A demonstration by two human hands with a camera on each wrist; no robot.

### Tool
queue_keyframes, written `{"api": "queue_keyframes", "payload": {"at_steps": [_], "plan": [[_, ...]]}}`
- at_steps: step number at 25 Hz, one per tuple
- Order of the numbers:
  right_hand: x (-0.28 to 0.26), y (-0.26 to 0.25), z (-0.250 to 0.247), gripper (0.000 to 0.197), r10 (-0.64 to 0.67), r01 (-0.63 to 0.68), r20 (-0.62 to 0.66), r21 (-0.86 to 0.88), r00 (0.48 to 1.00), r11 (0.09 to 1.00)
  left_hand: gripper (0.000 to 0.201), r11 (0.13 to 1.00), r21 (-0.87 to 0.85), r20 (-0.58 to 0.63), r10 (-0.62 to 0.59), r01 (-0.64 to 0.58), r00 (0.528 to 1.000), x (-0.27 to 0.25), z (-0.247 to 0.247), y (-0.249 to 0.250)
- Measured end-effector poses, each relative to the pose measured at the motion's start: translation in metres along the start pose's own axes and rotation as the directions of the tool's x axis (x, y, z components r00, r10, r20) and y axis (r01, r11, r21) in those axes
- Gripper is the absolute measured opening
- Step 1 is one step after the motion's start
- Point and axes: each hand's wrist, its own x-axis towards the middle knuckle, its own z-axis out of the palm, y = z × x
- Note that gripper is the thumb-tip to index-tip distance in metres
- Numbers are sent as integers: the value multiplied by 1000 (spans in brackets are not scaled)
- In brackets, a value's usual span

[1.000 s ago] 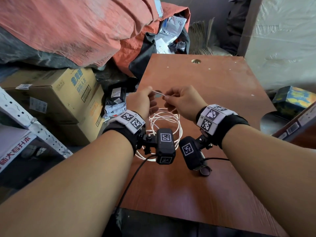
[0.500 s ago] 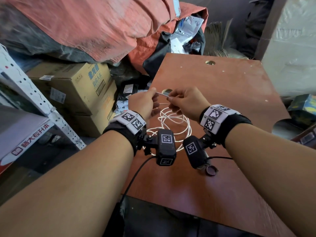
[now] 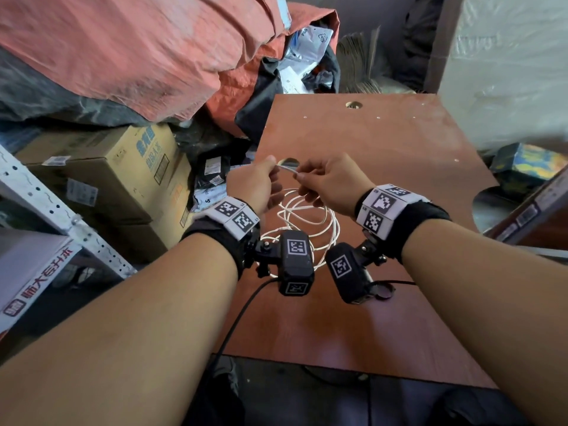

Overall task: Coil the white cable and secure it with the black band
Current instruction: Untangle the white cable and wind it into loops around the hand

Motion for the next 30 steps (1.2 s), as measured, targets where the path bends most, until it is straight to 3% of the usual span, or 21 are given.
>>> {"api": "queue_keyframes", "payload": {"at_steps": [8, 12, 15, 19, 21, 24, 28, 30], "plan": [[0, 13, -5, 18, 3, -1, -38, 51, 999, 999, 25, 1000, -4, -52, 20, -20, 998, 10, 8, -16], [5, 22, -6, 19, 0, 4, -41, 89, 999, 996, 4, 998, -65, -187, -9, -3, 982, 16, 3, -30], [11, 29, -12, 22, -1, 5, -41, 96, 999, 995, 26, 996, 85, -191, 36, -20, 981, 22, 2, -42], [20, 35, -21, 25, 12, 2, -87, 156, 996, 988, 8, 960, 271, -98, 106, -76, 989, 32, 1, -45], [24, 40, -21, 21, 12, 12, -138, 167, 990, 986, 14, 973, 219, -60, 94, -78, 994, 39, 4, -47], [27, 46, -15, 17, -19, 49, -178, 164, 984, 985, 24, 993, 100, -110, 67, -56, 992, 43, 8, -49], [32, 56, -6, 8, 7, 41, -233, 201, 973, 979, 23, 999, 31, -176, 28, -23, 984, 51, 7, -53], [34, 61, -2, 8, 47, 9, -241, 226, 969, 974, 21, 998, -54, -144, -22, 15, 989, 51, 6, -53]]}}
